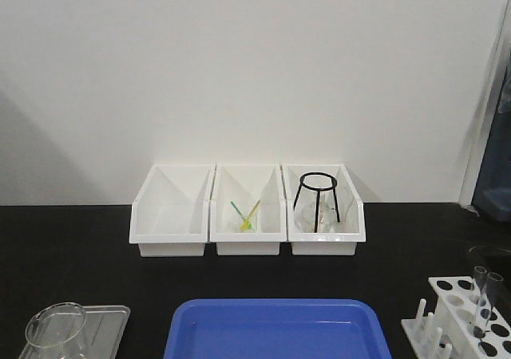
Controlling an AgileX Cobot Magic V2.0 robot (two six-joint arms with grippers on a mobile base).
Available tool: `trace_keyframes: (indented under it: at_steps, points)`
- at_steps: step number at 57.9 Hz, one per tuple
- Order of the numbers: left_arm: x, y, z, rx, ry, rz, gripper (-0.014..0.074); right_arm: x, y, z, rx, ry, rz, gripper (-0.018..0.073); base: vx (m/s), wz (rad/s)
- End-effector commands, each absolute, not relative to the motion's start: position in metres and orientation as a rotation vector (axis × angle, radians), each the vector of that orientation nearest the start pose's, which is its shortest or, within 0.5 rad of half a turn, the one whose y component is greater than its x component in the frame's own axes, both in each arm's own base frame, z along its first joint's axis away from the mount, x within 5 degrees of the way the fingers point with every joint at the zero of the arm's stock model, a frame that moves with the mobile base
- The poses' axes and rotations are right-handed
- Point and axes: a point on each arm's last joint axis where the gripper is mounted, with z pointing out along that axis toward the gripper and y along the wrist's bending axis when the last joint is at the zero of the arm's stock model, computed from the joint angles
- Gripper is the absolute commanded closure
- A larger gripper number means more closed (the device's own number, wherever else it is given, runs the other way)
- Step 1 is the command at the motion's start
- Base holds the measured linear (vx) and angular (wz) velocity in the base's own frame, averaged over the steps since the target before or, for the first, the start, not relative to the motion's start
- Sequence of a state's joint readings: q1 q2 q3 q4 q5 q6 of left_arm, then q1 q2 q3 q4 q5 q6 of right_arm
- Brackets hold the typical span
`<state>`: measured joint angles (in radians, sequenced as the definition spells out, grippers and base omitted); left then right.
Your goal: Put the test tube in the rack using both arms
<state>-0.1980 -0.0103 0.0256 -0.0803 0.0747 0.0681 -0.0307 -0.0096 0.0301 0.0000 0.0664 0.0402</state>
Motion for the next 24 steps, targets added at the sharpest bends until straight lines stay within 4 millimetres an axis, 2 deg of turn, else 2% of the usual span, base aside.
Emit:
trace_keyframes:
  at_steps: [1,24]
  points:
    - [0.0542,-0.0107,0.2056,0.134,1.476,-0.169,0.0602,0.0555,-0.0016,0.2044,0.050,1.481,0.009,0.0570,0.00,0.00]
    - [0.0542,-0.0107,0.2056,0.134,1.476,-0.169,0.0602,0.0555,-0.0016,0.2044,0.050,1.481,0.009,0.0570,0.00,0.00]
